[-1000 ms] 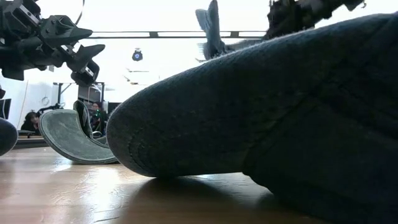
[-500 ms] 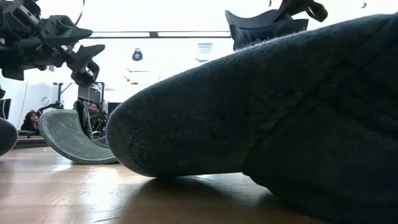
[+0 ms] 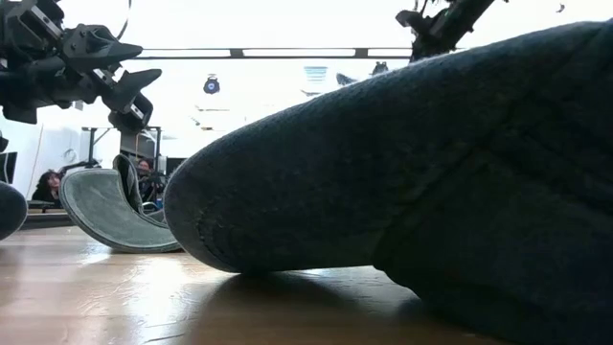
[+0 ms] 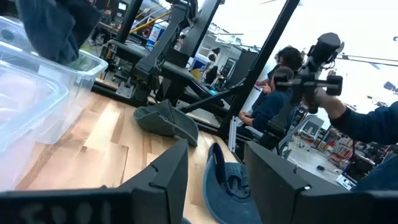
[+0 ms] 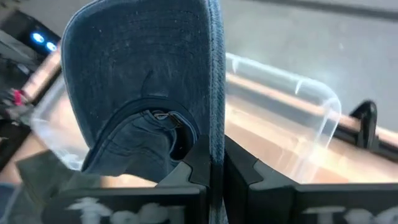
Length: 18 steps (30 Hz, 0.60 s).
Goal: Pick & Place hat
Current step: Put the top blue cap into the right transparent bin
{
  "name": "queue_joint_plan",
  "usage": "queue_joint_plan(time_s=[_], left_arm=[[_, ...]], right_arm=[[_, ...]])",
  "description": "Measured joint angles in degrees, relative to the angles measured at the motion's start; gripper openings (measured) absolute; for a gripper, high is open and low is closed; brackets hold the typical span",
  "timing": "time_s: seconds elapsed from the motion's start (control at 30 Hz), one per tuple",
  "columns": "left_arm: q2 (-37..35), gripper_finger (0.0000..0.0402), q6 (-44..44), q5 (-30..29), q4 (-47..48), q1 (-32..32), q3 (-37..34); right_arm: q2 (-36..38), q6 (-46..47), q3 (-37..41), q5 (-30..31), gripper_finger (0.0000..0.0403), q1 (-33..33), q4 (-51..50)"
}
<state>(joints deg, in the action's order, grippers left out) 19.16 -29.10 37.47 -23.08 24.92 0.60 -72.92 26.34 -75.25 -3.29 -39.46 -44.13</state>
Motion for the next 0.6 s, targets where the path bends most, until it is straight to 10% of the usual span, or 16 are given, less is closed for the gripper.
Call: queue_joint_plan(time_s=[0.6], left_arm=[[0.00,0.0151,-0.09,0.00,-0.01,0.01,0.00]], right_arm=[[-8.02,2.04,0.38,0.28,0.0012,-0.76,-0.49]])
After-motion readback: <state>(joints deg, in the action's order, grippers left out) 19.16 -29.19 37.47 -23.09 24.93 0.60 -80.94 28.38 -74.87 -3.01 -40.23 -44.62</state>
